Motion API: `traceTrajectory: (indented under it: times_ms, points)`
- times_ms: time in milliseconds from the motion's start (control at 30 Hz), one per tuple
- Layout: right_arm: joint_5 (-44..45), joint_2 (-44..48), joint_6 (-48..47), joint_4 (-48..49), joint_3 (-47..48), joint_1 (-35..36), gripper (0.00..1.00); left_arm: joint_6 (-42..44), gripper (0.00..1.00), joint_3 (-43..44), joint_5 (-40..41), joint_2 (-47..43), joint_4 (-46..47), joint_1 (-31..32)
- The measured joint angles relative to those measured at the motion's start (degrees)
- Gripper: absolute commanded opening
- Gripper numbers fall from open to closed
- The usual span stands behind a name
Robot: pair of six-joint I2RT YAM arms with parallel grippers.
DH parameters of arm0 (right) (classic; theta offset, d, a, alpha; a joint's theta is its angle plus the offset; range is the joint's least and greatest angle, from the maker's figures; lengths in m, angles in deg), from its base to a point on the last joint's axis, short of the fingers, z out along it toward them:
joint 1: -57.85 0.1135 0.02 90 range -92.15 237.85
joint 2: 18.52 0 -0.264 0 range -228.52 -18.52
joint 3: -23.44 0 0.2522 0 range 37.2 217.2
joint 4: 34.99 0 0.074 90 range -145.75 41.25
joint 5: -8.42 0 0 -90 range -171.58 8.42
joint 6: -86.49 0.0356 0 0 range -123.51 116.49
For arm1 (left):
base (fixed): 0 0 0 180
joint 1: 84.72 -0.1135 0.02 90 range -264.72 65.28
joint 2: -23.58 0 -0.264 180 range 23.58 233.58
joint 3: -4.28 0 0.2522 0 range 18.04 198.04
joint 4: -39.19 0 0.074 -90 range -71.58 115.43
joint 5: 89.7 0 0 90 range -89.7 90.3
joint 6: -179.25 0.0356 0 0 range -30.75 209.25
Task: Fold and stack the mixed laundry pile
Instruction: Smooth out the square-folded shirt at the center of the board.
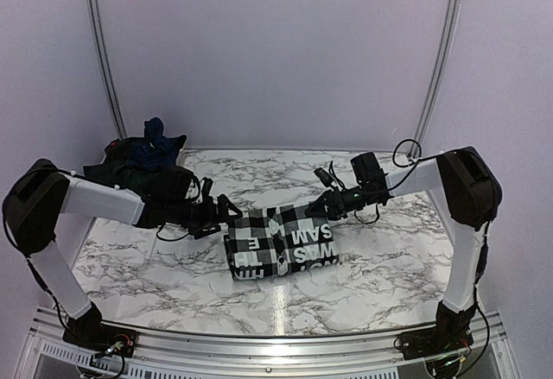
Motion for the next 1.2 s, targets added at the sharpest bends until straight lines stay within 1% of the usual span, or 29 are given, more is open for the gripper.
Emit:
traceTrajectory:
  times_ms: [33, 100, 200, 300, 367, 433, 533, 633, 667, 767, 867, 967, 1033, 1200]
  points:
    - [-0.3, 0.0, -0.1, -0.1, 0.0, 0.0, 0.18, -0.2, 0.96, 0.5, -0.3, 1.4, 0.5, 0.3]
    - [-1.0, 0.0, -0.1, 0.0, -0.1, 0.0, 0.09, -0.4, 0.90, 2.0, -1.2, 4.2, 1.2, 0.9]
    - [-1.1, 1.7, 0.2, 0.7, -2.5, 0.3, 0.04, -0.5, 0.81, 5.4, -2.9, 7.7, 1.9, 1.8]
    - [-1.3, 6.3, 1.5, 1.6, -7.5, 0.5, 0.02, -0.3, 0.75, 8.7, -5.3, 9.4, 2.9, 2.7]
    - [-1.4, 10.1, 2.8, 2.1, -10.2, 0.9, 0.02, -0.1, 0.66, 9.7, -7.0, 9.4, 3.7, 3.6]
    - [-1.6, 12.7, 3.9, 2.7, -11.1, 1.6, 0.01, 0.1, 0.59, 9.8, -8.3, 9.1, 4.4, 4.3]
    - [-1.7, 14.1, 5.2, 3.8, -11.1, 2.6, 0.01, -0.3, 0.48, 8.3, -9.3, 7.8, 4.7, 4.9]
    - [-1.8, 14.1, 6.5, 4.8, -11.0, 3.1, 0.02, -0.5, 0.31, 4.6, -9.1, 4.6, 4.7, 4.4]
    - [-1.8, 14.0, 6.9, 5.1, -10.8, 3.3, 0.03, -0.7, 0.27, 3.6, -8.8, 3.6, 4.7, 4.2]
    - [-2.0, 12.2, 7.4, 5.8, -8.9, 3.4, 0.03, -1.3, 0.18, 1.8, -7.5, 2.4, 4.7, 3.2]
    - [-1.1, 7.6, 7.2, 6.0, -5.4, 3.5, 0.02, -1.2, 0.08, 1.9, -6.2, 3.8, 4.7, 2.6]
    - [0.6, 2.4, 7.0, 5.9, -3.5, 3.5, 0.02, -1.2, 0.03, 3.0, -5.0, 6.9, 4.9, 2.2]
    - [2.0, -0.8, 6.8, 5.4, -3.5, 3.5, 0.02, -1.2, 0.02, 4.0, -4.0, 10.1, 5.0, 1.9]
    - [3.7, -5.2, 6.9, 5.1, -3.0, 3.5, 0.01, -1.7, 0.00, 4.3, -2.5, 13.7, 5.9, 0.8]
